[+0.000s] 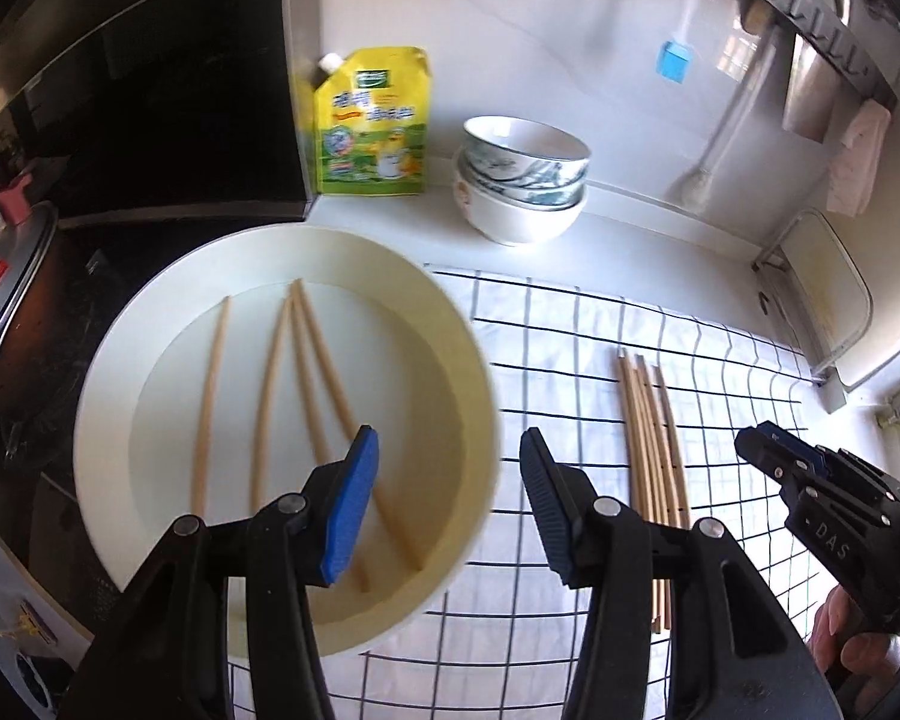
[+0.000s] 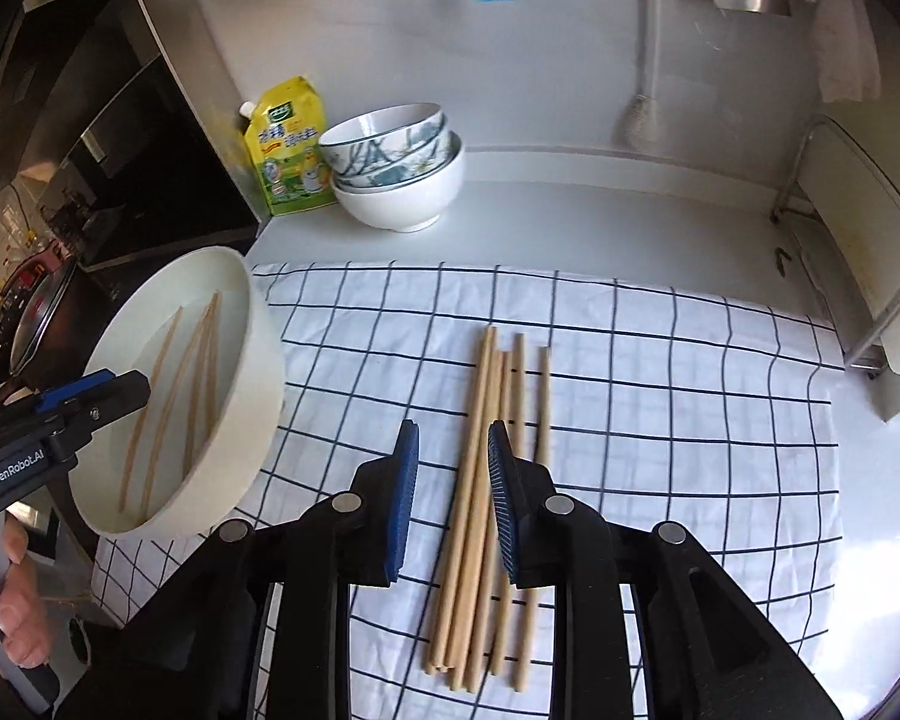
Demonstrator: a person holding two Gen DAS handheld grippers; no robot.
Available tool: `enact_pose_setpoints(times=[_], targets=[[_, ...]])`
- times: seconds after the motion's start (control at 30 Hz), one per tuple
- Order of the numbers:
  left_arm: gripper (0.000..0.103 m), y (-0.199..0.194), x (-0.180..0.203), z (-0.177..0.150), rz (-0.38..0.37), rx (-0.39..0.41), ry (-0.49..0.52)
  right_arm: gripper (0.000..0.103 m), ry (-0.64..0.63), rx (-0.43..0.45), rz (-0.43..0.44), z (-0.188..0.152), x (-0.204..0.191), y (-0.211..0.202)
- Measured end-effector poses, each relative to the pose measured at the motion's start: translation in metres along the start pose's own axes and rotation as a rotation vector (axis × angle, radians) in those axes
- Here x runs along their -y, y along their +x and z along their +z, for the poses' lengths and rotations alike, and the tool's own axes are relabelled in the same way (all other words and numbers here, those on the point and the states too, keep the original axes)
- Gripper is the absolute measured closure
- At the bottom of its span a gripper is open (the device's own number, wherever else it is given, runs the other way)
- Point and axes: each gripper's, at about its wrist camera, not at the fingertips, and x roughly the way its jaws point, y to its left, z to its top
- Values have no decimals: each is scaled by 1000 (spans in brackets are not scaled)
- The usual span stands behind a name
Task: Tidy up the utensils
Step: 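Return both open tools to the chopstick bundle on the cloth, then position both tools' fingers around single chopsticks at the bundle's edge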
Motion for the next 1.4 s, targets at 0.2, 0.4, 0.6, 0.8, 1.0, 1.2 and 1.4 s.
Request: enact_pose_setpoints(times=[0.2,0.4,0.6,0.8,1.0,1.2,1.4], targets=[[54,-6,34,9,-12,37,86,80,117,40,-20,-7,40,-13],[51,-3,54,5,-34,40,93,78,118,46,-21,-18,55,-18],[51,10,66,-12,-33,10,89,77,88,10,-8,-32,59,-4],[51,22,74,-29,-21,-33,95,77,63,-31,15,-48,56,18],[49,29,82,-39,-10,-51,115,76,61,-75,28,-60,56,38],[49,41,89,-46,-3,-64,128,76,42,-86,21,-67,56,50],[49,49,97,-52,7,-60,156,76,-11,-100,-8,-71,47,62]])
